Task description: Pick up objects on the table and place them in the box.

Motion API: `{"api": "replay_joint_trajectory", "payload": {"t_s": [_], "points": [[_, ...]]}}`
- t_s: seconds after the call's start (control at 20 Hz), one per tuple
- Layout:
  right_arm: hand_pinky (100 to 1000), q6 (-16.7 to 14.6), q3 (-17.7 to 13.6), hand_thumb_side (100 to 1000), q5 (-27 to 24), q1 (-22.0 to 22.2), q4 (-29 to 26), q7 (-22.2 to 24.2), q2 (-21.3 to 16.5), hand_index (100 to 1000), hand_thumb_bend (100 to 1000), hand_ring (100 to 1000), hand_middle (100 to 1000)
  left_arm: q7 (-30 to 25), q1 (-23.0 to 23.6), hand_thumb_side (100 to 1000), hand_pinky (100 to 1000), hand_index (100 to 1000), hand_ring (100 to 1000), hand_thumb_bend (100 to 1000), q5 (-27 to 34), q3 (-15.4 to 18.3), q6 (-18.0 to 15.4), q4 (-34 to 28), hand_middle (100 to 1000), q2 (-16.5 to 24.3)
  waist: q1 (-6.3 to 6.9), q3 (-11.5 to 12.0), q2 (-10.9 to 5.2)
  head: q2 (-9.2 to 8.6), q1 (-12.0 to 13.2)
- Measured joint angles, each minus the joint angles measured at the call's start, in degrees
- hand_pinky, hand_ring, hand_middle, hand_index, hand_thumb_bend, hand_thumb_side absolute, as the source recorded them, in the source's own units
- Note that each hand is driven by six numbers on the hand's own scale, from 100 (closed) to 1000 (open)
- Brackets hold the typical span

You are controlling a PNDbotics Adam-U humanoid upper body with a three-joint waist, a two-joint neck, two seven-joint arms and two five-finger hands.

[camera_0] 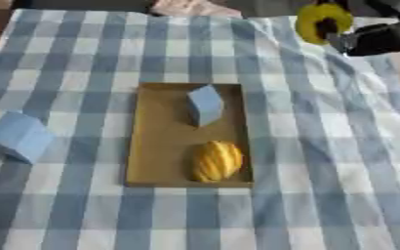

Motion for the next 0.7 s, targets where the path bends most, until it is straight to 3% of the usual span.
{"api": "replay_joint_trajectory", "payload": {"t_s": [0.35,0.7], "points": [[744,0.7,5.7,141,-3.1,-5.3,-6.4,7.2,7.6,614,100,550,340,0.1,-0.1,707,856,794,764,100,0.3,0.0,-0.1,0.0,734,0.0,0.06,0.5,-1.22,0.93,-0.8],[741,-2.0,11.0,185,3.1,-6.2,-4.2,10.2,15.7,614,100,565,353,0.6,-0.1,713,856,793,764,100,0.4,0.1,-0.5,0.0,734,0.0,0.02,0.5,-1.20,0.99,-1.2]]}}
